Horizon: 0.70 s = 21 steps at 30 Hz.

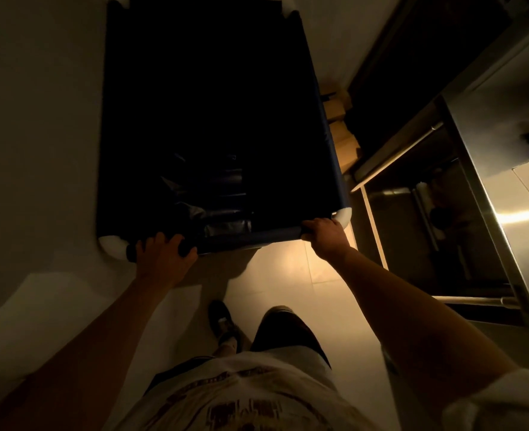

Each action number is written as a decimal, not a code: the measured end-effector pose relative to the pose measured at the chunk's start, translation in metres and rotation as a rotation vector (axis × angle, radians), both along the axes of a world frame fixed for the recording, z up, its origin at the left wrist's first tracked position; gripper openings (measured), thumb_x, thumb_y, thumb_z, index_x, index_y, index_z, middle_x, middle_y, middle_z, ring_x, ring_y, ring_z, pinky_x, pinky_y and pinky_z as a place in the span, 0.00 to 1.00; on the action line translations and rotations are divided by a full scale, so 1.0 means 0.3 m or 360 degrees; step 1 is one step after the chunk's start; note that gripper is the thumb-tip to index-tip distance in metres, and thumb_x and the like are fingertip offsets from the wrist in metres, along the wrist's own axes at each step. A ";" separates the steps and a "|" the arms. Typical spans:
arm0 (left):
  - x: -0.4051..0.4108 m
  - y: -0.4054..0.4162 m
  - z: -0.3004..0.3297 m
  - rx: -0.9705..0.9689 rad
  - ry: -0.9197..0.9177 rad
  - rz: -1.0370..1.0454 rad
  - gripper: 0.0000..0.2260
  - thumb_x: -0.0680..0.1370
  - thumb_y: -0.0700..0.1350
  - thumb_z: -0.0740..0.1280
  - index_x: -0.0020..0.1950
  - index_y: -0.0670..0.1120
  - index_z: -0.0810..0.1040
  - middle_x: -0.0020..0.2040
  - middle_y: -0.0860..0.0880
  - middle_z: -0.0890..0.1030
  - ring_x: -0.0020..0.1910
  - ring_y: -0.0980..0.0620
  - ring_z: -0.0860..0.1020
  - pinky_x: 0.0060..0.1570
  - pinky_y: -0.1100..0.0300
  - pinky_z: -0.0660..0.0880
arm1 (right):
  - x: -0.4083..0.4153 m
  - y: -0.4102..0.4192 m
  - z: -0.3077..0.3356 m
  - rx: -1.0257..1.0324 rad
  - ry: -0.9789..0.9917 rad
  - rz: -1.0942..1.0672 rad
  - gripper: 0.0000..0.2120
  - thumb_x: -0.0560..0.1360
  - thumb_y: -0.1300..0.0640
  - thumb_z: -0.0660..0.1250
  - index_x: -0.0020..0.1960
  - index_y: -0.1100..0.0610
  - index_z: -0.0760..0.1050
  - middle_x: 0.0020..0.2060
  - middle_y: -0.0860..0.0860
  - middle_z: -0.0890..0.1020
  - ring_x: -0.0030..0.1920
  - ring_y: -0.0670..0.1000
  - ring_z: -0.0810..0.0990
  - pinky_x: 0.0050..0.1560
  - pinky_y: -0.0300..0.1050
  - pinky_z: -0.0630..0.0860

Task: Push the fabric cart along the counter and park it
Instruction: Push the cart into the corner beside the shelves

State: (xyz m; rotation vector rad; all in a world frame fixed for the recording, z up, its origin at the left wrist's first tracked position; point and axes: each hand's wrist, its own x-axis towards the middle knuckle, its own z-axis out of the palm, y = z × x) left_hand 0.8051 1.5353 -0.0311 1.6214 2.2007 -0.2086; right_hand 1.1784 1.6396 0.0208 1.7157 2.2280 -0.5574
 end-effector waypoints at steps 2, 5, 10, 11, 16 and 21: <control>-0.010 0.032 -0.004 0.0008 -0.0012 -0.0002 0.25 0.77 0.64 0.63 0.68 0.50 0.76 0.65 0.37 0.76 0.65 0.34 0.73 0.72 0.36 0.62 | -0.009 0.023 0.004 0.0000 -0.0003 -0.0010 0.17 0.85 0.54 0.63 0.73 0.50 0.76 0.66 0.52 0.81 0.70 0.56 0.76 0.75 0.53 0.67; -0.028 0.070 -0.012 0.0040 -0.0033 -0.0004 0.25 0.77 0.64 0.64 0.67 0.50 0.77 0.63 0.37 0.77 0.64 0.33 0.74 0.71 0.35 0.63 | -0.024 0.060 0.008 -0.0019 0.0004 -0.0046 0.18 0.85 0.55 0.63 0.74 0.50 0.75 0.68 0.52 0.80 0.72 0.56 0.75 0.77 0.55 0.66; -0.050 0.132 -0.016 0.0054 -0.0042 -0.0001 0.24 0.78 0.63 0.63 0.66 0.50 0.77 0.62 0.37 0.78 0.64 0.33 0.74 0.73 0.34 0.61 | -0.047 0.124 0.003 -0.0009 0.0015 -0.0047 0.18 0.85 0.55 0.63 0.74 0.50 0.75 0.68 0.52 0.80 0.72 0.56 0.75 0.77 0.55 0.66; -0.052 0.146 -0.016 0.0054 -0.0048 -0.0001 0.24 0.78 0.63 0.63 0.67 0.50 0.76 0.63 0.37 0.78 0.65 0.33 0.74 0.73 0.34 0.60 | -0.050 0.141 0.002 -0.0010 0.0018 -0.0053 0.18 0.85 0.54 0.63 0.74 0.50 0.75 0.68 0.52 0.80 0.72 0.56 0.75 0.77 0.55 0.66; -0.064 0.219 -0.010 0.0082 -0.0030 -0.0007 0.25 0.78 0.63 0.64 0.67 0.49 0.76 0.64 0.37 0.78 0.65 0.33 0.74 0.73 0.34 0.61 | -0.058 0.220 -0.006 0.0010 -0.0024 -0.0007 0.18 0.85 0.54 0.62 0.74 0.49 0.74 0.68 0.52 0.80 0.72 0.56 0.75 0.77 0.54 0.66; -0.095 0.311 -0.001 -0.0100 0.0003 -0.0079 0.28 0.77 0.68 0.55 0.71 0.54 0.72 0.69 0.40 0.75 0.68 0.34 0.71 0.73 0.34 0.60 | -0.067 0.297 -0.010 0.0024 0.0005 0.0000 0.18 0.85 0.52 0.62 0.74 0.49 0.74 0.68 0.52 0.80 0.71 0.56 0.75 0.76 0.53 0.66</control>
